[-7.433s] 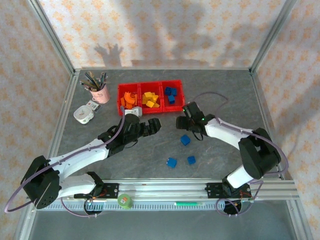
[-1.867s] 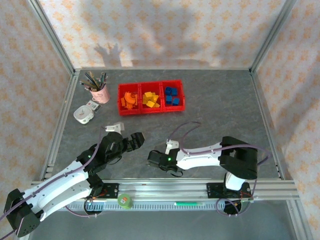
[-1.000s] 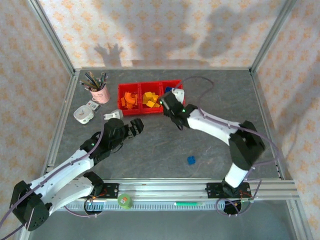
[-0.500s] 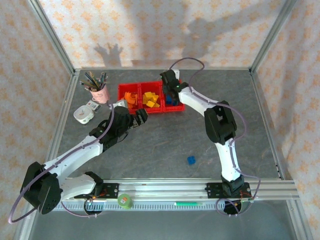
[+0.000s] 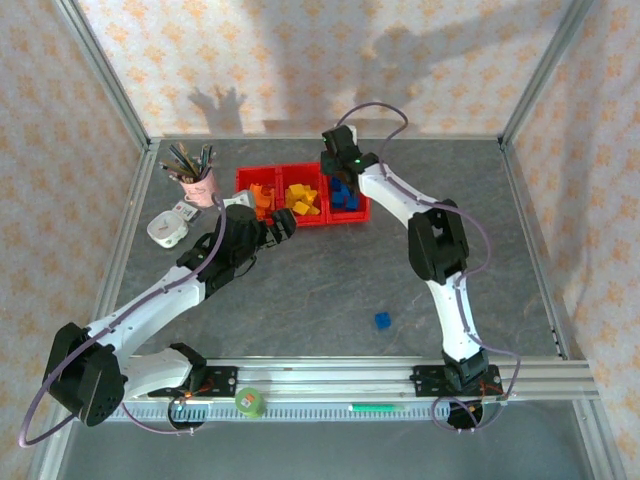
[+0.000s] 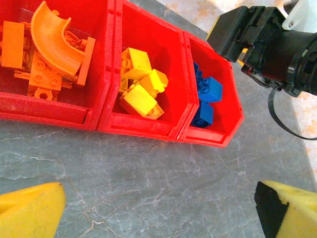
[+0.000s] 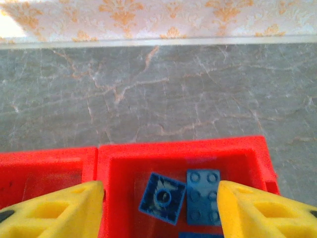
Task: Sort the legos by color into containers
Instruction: Place the lego in the container, then pick up the lego from the bottom-center of the table.
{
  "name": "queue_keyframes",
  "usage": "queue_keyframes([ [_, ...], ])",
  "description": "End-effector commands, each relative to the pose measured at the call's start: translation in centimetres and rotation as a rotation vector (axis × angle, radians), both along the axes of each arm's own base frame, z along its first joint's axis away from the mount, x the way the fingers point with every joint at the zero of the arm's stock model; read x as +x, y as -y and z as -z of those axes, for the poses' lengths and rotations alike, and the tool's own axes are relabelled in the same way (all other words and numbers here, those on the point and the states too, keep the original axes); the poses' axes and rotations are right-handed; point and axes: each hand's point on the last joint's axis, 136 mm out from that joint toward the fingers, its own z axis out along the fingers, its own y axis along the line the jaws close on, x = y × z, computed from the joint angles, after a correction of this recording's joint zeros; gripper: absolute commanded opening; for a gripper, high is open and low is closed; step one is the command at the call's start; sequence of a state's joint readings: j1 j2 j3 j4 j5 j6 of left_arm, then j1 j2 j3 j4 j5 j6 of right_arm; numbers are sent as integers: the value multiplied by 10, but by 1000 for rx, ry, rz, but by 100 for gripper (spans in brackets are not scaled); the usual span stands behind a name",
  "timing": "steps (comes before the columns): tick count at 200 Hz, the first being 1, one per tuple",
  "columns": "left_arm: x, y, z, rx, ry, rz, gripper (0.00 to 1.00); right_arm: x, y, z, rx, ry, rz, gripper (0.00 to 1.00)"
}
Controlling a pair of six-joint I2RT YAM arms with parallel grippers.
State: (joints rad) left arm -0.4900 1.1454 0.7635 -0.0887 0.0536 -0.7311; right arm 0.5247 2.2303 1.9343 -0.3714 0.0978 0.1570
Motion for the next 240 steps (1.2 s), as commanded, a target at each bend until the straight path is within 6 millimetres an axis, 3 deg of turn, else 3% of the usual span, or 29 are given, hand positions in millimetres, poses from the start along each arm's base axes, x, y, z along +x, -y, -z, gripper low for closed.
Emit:
queue_keyframes([
  [1, -2, 3, -13, -16, 19, 35, 99, -30, 5, -52, 79, 48, -20, 66],
  [16, -8, 4, -13, -28, 21, 42, 99, -56, 12, -58, 124, 43, -10, 70],
  [63, -31, 18, -2, -48, 13, 105, 99, -143, 45, -31, 141, -67, 27, 77],
  [122, -61, 42, 11, -73, 4, 176, 99, -257, 82, 31, 120, -265, 64, 82],
  [145, -73, 53, 18, -103, -4, 211, 99, -295, 85, 52, 123, -324, 62, 83],
  [182, -86, 61, 31, -123, -33, 228, 99, -333, 98, 73, 71, -368, 131, 85],
  [240, -93, 54, 40, -138, -44, 179, 99, -372, 87, 108, 31, -457, 93, 87],
])
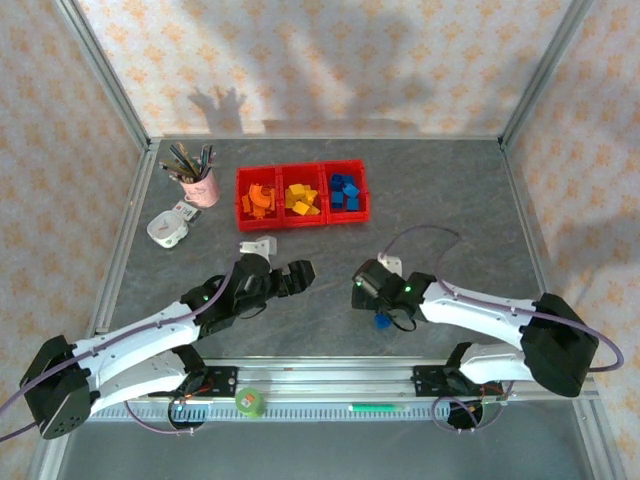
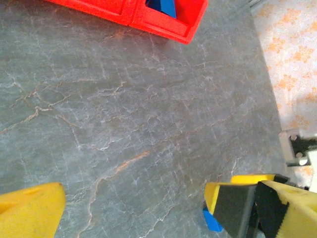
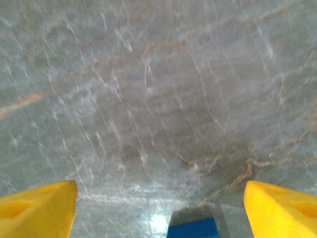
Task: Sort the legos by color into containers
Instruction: Pick up the lego from the bottom-center of the table.
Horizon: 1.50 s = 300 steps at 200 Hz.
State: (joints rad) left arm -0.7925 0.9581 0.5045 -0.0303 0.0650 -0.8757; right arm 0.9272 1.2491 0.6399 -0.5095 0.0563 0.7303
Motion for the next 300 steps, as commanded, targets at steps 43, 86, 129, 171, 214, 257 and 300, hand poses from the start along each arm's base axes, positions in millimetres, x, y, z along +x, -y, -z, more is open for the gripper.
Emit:
queue_keyframes([
  [43, 0, -12, 2, -37, 15, -77, 99, -29, 9, 26, -81, -56, 40, 84],
  [86, 1, -13, 2, -31, 18, -81, 99, -37, -24, 23, -72, -54, -46, 71],
  [129, 2, -13, 1, -21, 20, -82, 99, -31, -17, 33, -164, -45, -38, 57],
  [171, 4, -13, 2, -14, 25, -84, 99, -31, -17, 33, -155, -34, -43, 43],
  [214, 6, -7, 0, -17, 21, -70, 99, -24, -22, 21, -129, 9, -57, 31],
  [257, 13, -10, -19, 14, 69, -80, 99, -4, -34, -10, -63, 66, -82, 31],
  [300, 24, -22, -36, 63, 104, -109, 99, 59, -50, -61, -40, 200, -89, 31],
])
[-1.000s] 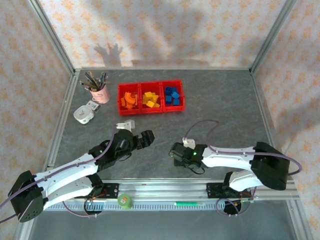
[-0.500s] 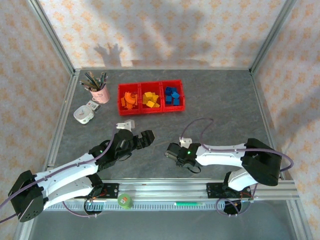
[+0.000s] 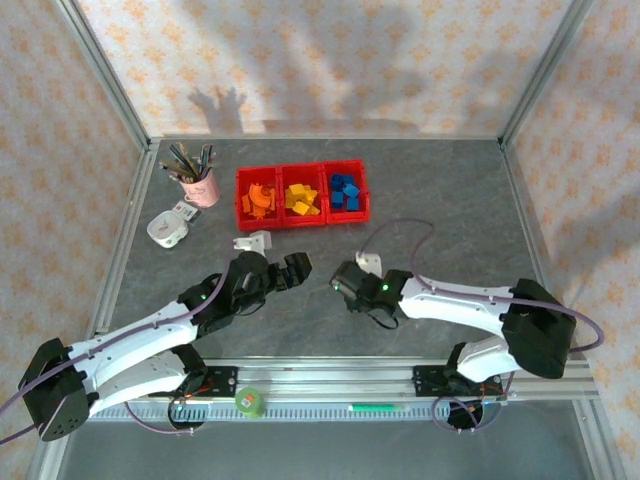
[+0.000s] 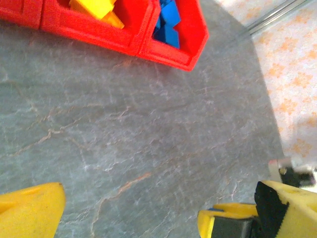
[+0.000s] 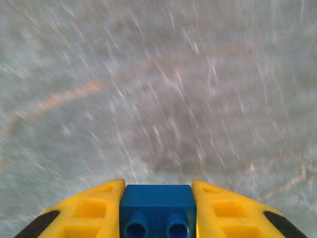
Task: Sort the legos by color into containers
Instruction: Pick up the lego from the bottom-center of the table, then place the lego in the container.
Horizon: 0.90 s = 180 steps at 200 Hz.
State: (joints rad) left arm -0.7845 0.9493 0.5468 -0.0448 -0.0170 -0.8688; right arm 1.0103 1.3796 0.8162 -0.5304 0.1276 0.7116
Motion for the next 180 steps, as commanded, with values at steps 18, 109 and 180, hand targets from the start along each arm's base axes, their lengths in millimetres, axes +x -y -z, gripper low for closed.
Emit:
queue_keyframes([
  [18, 18, -20, -24, 56, 55, -51, 99, 77, -12, -55, 9, 169, -4, 31],
  [109, 61, -57, -42, 35, 74, -163, 99, 249, -9, -99, -23, 337, 165, 33],
  [180, 85, -62, -39, 30, 65, -211, 99, 329, -17, -64, -103, 300, 159, 36],
])
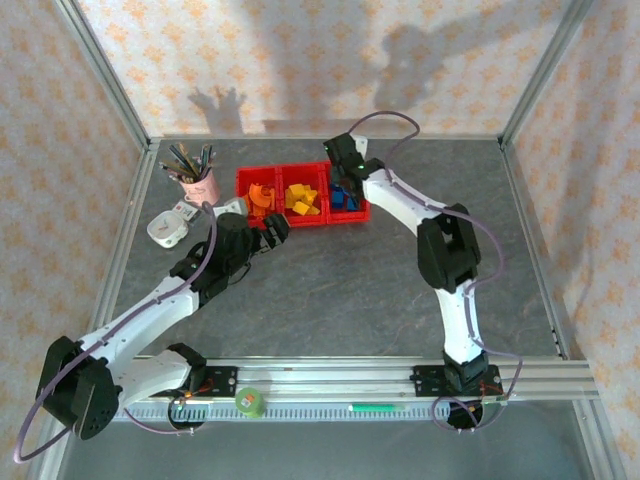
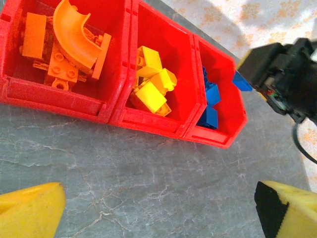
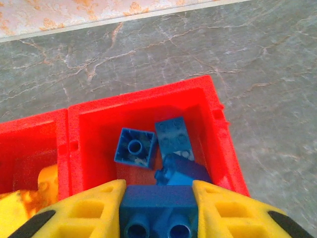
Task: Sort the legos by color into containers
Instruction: Place the lego in the container.
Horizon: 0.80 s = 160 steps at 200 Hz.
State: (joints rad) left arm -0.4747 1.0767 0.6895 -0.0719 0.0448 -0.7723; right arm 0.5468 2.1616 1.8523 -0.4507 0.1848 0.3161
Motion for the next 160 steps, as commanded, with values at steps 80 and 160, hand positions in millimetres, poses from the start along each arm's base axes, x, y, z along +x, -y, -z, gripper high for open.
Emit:
queue_keyframes([
  [80, 13, -6, -17, 2, 52, -31, 99, -3, 6, -64, 29, 115, -39, 70],
  [160, 9, -97, -33, 216, 114, -280, 99, -86, 106, -123, 107, 333, 131, 100],
])
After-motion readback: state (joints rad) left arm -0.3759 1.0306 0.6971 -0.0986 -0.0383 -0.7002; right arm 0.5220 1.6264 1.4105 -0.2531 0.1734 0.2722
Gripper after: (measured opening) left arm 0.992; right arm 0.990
